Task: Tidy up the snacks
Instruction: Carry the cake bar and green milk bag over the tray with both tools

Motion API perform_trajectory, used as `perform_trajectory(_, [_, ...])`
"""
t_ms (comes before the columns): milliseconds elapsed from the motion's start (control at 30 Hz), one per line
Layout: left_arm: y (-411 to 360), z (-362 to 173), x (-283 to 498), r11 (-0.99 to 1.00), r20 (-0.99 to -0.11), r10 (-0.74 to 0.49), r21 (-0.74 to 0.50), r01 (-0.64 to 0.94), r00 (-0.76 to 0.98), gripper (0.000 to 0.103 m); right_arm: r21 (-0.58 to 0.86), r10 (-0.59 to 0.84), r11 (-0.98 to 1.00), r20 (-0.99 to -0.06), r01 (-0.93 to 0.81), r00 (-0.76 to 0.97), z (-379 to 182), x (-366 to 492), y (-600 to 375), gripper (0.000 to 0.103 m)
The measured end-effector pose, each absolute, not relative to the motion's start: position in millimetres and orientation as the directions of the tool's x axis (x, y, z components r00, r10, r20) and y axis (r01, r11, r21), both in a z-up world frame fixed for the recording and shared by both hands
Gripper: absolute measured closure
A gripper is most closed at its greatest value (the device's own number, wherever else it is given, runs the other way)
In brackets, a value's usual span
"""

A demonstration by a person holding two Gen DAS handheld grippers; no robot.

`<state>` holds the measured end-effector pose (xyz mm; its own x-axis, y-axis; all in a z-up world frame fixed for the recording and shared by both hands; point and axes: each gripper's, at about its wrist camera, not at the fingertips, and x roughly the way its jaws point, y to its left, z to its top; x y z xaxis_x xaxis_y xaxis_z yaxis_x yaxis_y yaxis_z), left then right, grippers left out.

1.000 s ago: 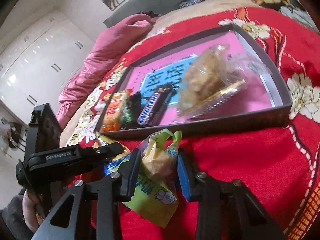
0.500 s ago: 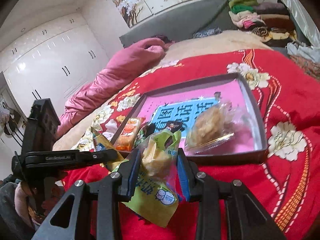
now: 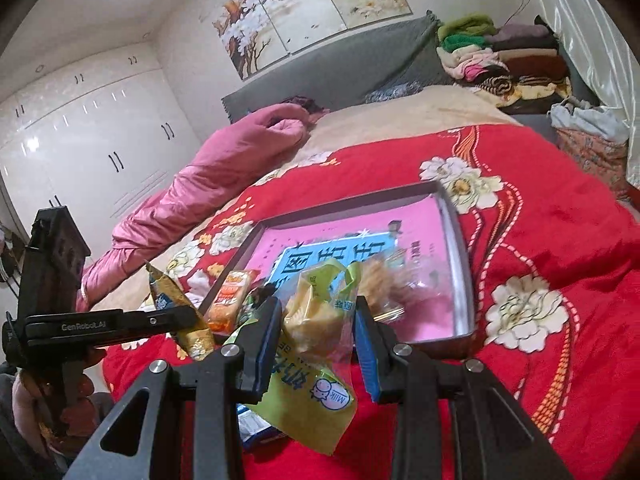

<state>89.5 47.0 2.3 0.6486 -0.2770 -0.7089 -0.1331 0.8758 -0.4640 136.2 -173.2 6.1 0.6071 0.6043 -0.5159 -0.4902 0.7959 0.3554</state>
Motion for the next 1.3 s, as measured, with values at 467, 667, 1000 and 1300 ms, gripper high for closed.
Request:
perform_trajectory(467, [28.4,12.6,100.4,0.902,-0.708,-0.257,-0.419,-0.099,0.658,0.089,0.303,0.506,0.862,-0.504,-0.406,0.7,14.5,150.0,-204.2,0.067])
perform_trajectory(667, [22.7,15.8,108.3,0.915,-0.705,-0.242,-0.395,-0.085,0.667,0.089,0.288,0.456,0.89,-0.518,-0.355,0.723,11.5,159.6,-213.9,0.067])
perform_trajectory(1000, [20.3,4.8,132.9,0.926,-0.724,-0.217,-0.365,-0.096,0.655,0.089,0.199,0.384,0.921,-0.598,-0.334,0.703,-9.2,183.0,-196.3,0.067])
perform_trajectory(1300, [24.8,-5.8,146.5,0.927,-0.739,-0.202,-0.357,-0.118,0.643,0.089,0.196,0.395,0.914,-0.626,-0.355,0.672,-22.4,193.6,-183.3,0.067])
